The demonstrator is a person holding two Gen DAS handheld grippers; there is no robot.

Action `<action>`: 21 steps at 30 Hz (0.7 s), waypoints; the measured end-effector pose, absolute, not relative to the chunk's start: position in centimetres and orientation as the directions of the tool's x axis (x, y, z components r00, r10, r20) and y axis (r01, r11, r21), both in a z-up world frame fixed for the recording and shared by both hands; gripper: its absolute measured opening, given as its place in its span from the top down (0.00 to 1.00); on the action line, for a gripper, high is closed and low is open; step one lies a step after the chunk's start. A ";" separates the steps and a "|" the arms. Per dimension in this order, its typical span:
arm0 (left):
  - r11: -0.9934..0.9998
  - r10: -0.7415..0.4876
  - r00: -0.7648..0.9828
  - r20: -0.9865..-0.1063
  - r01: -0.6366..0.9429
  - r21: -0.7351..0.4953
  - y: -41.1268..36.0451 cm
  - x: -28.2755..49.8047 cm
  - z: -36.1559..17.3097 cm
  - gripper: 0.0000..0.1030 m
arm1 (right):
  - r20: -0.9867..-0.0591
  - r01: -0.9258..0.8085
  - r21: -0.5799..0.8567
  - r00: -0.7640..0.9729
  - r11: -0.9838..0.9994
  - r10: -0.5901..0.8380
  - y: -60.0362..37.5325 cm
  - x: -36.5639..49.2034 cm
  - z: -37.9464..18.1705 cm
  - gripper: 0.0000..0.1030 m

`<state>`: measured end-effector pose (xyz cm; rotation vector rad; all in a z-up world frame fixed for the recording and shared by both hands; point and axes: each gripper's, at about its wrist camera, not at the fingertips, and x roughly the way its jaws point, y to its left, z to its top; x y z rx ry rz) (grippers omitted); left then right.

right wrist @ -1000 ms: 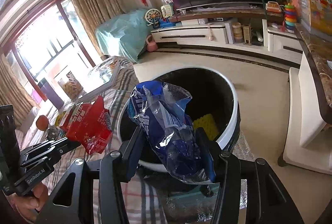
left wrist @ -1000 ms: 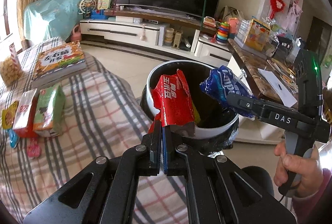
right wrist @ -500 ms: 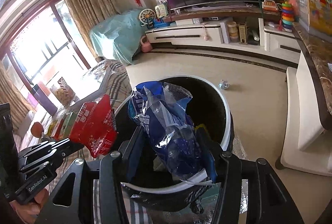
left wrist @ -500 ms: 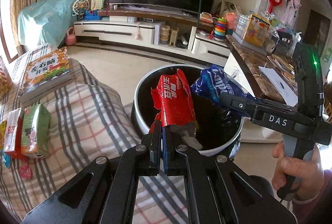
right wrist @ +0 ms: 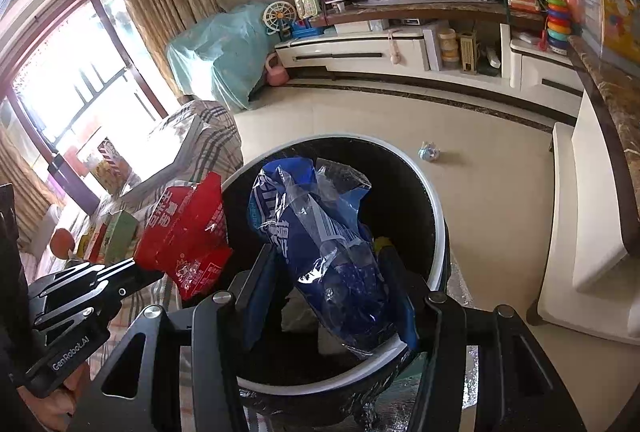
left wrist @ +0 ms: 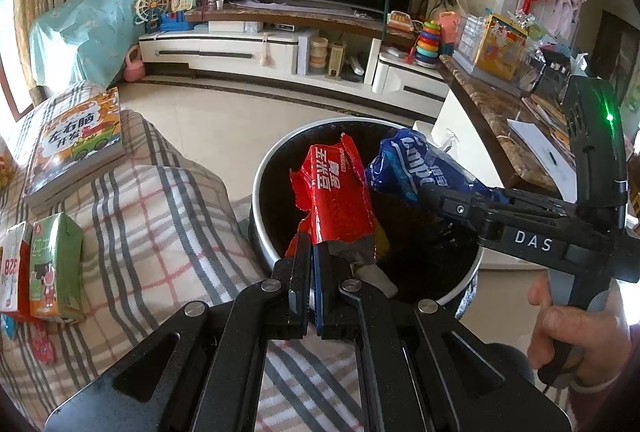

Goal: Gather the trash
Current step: 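Open both grippers to drop the red bag and blue bag into the bin, then move both grippers back to the table toward the foil snack bag and green carton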

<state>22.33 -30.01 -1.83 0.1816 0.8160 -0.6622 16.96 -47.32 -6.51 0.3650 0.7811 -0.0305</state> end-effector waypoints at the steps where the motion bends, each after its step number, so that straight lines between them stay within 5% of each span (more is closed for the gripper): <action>1: 0.786 -0.473 0.497 -0.728 0.610 -0.095 -30.0 22.5 -1.9 0.98 | -0.694 0.161 0.311 0.712 0.937 0.108 -47.3 17.0 -6.5 0.47; 4: 0.788 -0.467 0.488 -0.738 0.608 -0.097 -30.1 22.7 -2.1 0.93 | -0.694 0.167 0.319 0.711 0.933 0.110 -47.7 17.1 -6.4 0.44; 6: 0.794 -0.463 0.492 -0.737 0.600 -0.098 -29.9 22.7 -2.1 0.71 | -0.691 0.174 0.331 0.714 0.928 0.113 -48.0 17.0 -6.3 0.39; 7: 0.797 -0.463 0.501 -0.732 0.596 -0.096 -29.9 22.6 -2.0 0.67 | -0.690 0.178 0.331 0.715 0.927 0.109 -48.1 16.9 -6.3 0.31; 21: 0.861 -0.439 0.556 -0.706 0.486 -0.152 -22.8 19.7 -2.7 0.44 | -0.615 0.141 0.378 0.777 0.915 0.134 -45.5 14.7 -4.2 0.17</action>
